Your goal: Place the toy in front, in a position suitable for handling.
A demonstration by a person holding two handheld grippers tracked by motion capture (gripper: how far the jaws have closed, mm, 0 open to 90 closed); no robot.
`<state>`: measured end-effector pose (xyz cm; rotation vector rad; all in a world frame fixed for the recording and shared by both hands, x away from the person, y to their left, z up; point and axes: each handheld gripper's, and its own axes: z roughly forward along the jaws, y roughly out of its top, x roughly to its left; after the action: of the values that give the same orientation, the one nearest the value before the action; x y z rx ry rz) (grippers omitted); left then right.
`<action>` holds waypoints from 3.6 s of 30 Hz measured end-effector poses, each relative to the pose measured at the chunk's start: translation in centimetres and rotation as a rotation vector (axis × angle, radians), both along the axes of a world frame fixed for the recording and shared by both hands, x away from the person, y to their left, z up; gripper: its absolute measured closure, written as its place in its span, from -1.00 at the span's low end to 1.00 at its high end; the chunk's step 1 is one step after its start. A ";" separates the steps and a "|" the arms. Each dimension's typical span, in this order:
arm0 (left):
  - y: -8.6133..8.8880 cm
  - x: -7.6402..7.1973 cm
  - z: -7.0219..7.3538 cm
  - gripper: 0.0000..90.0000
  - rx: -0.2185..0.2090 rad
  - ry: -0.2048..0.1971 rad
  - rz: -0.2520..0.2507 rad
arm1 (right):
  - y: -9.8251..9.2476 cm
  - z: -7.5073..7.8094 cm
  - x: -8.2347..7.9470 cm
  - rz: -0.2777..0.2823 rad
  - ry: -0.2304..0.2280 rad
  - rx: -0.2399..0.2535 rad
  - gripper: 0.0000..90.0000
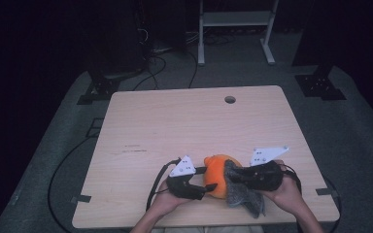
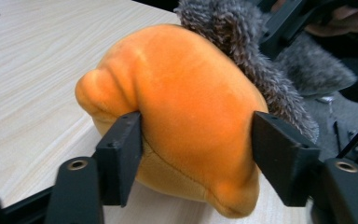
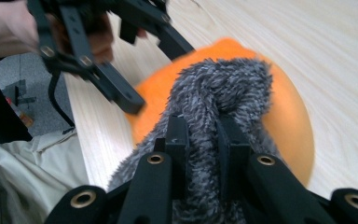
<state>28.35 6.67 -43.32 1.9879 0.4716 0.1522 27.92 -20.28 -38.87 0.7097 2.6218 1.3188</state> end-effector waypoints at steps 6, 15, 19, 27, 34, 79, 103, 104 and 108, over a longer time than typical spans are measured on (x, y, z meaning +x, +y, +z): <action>0.0 -0.2 0.0 -0.15 0.019 -0.012 0.000 | 1.4 0.0 -0.7 0.047 -0.029 0.035 0.70; 0.6 0.4 -0.4 -0.12 0.056 0.000 0.017 | -0.3 -0.5 0.3 -0.017 -0.005 0.013 0.70; 0.8 0.5 0.3 -0.39 0.040 0.003 0.041 | 0.0 -1.1 0.3 -0.015 0.001 0.005 0.70; 0.8 0.2 -0.1 -0.28 0.066 -0.054 0.047 | 2.3 -1.2 -0.6 0.060 -0.022 -0.057 0.71; 1.0 0.3 -0.4 -0.22 0.096 -0.059 0.043 | 0.5 -0.6 0.2 0.059 0.046 -0.065 0.70; 2.3 1.3 0.0 -0.46 0.037 -0.015 0.069 | -2.1 -2.1 1.7 -0.076 0.067 -0.001 0.71; 2.5 1.1 -1.2 -0.31 0.051 -0.017 0.024 | -0.3 -2.5 2.1 -0.028 0.112 0.072 0.70; 2.5 1.2 -1.2 -0.31 0.049 -0.014 0.023 | -0.6 -2.7 2.1 -0.035 0.128 0.067 0.69; 2.8 1.3 -1.3 -0.31 0.038 -0.006 0.024 | -1.8 -4.1 2.2 -0.075 0.197 0.031 0.69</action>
<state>29.64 9.43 -44.62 2.0187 0.4925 0.1835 30.14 -22.10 -43.00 0.9801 2.6983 1.3337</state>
